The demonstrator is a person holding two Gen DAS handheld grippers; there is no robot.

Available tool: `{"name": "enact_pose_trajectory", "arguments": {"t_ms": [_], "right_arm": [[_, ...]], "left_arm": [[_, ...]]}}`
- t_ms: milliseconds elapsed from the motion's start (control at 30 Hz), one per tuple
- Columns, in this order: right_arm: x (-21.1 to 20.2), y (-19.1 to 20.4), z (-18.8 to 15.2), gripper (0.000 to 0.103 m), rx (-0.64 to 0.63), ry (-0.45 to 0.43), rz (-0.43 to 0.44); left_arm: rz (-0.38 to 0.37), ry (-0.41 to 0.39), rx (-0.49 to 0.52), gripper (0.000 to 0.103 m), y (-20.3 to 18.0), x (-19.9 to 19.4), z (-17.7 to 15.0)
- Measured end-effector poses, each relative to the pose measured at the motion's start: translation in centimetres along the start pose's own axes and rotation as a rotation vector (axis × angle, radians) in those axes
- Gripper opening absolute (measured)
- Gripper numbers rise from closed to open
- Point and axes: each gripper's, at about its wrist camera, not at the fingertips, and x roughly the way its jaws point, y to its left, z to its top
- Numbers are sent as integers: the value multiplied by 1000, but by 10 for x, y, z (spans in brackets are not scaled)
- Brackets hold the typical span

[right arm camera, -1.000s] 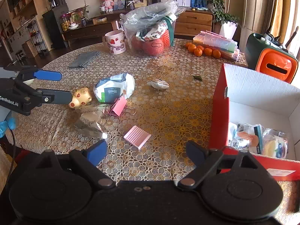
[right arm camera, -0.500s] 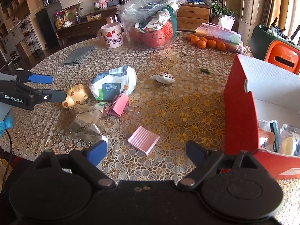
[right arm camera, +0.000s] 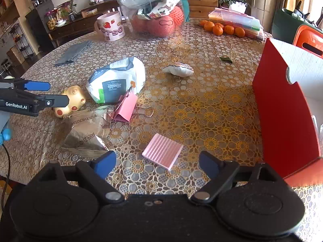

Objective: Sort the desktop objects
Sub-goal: 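Move left tool to the yellow squishy toy while right tool approaches the pink ribbed pad, then close left tool on the yellow squishy toy while right tool grasps the pink ribbed pad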

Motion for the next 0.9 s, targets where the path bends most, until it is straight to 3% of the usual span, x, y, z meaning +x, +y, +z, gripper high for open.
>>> {"name": "enact_pose_trajectory", "arguments": {"t_ms": [200, 733, 900], "right_arm": [[16, 5, 3, 85, 65, 20, -36], [35, 16, 4, 70, 75, 41, -93], [35, 19, 5, 59, 56, 38, -132]], "left_arm": [[4, 15, -22, 103, 6, 12, -2], [4, 16, -39, 102, 11, 25, -6], [-6, 16, -47, 91, 11, 26, -7]]}}
